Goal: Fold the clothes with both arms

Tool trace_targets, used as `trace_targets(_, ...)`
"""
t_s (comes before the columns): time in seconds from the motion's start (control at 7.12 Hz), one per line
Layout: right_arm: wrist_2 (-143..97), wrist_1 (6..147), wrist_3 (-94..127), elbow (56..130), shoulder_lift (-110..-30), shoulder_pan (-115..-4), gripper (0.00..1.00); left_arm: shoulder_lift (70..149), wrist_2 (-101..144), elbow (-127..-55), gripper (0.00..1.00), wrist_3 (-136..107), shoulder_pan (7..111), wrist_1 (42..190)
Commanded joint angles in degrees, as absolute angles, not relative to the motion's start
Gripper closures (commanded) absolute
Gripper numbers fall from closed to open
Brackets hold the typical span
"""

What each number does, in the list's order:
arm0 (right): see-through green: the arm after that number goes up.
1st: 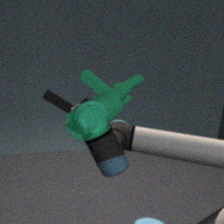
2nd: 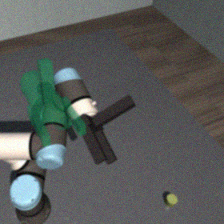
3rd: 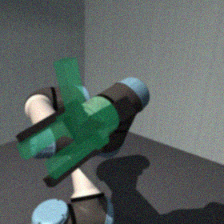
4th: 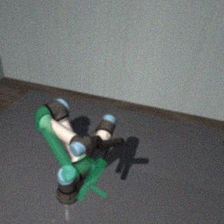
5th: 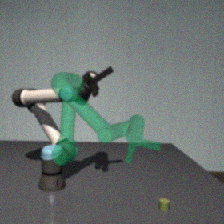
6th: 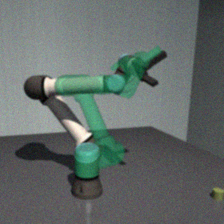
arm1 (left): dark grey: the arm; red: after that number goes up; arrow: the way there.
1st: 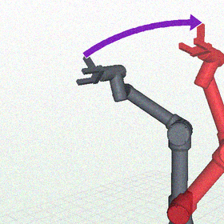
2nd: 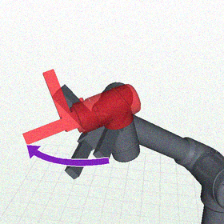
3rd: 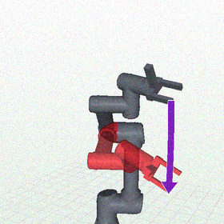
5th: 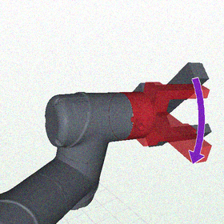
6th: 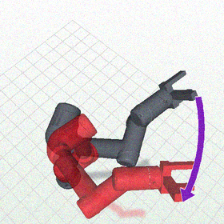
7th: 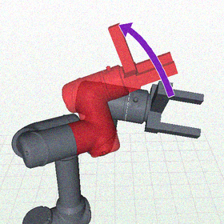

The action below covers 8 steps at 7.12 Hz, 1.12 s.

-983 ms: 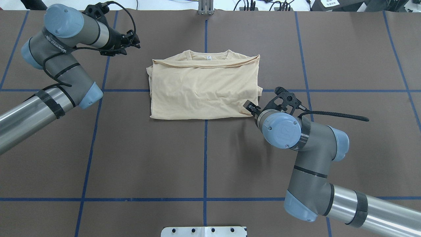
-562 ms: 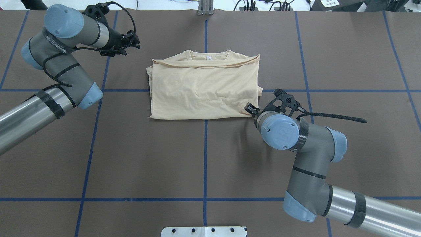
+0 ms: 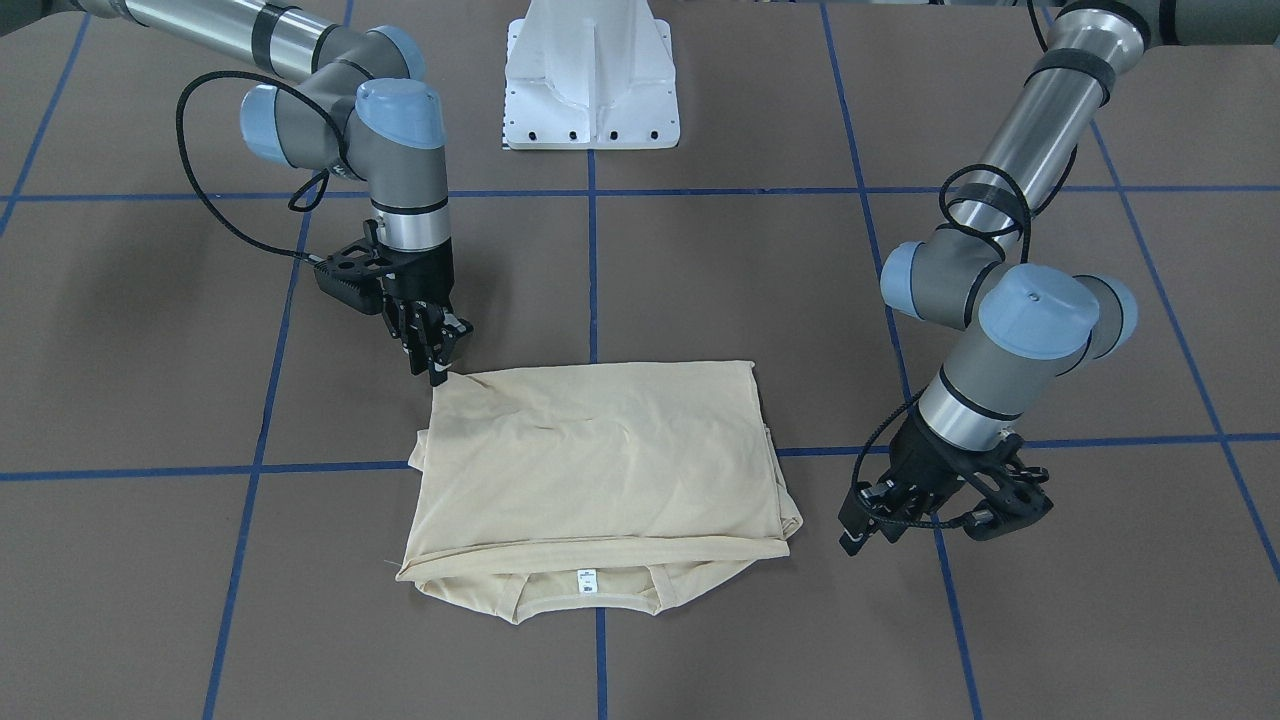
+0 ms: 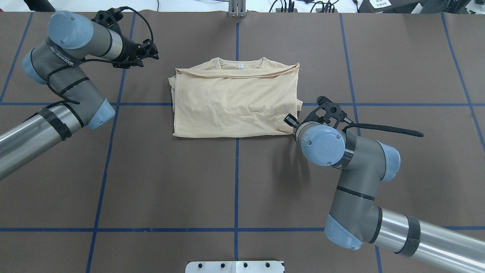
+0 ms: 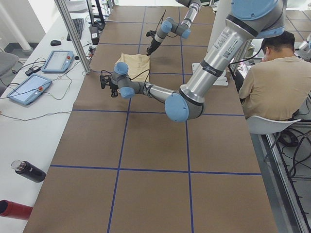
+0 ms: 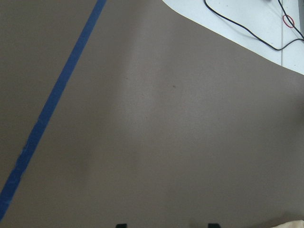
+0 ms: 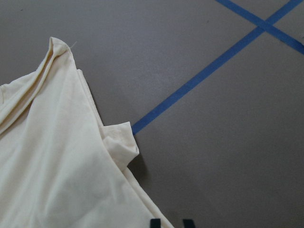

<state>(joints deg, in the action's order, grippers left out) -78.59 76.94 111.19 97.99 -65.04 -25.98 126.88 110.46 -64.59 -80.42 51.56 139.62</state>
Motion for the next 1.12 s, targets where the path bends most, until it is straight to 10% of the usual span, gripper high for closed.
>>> trace_targets(0.0, -78.8, 76.8, 111.1, 98.2, -65.0, -26.1, 1.00, 126.8, 110.4, -64.6, 0.35, -80.4, 51.5, 139.7)
trace_targets(0.98, -81.4, 86.4, 111.8, 112.8, -72.0, -24.8, 1.00, 122.6, 115.7, -72.1, 0.36, -80.4, 51.5, 139.7)
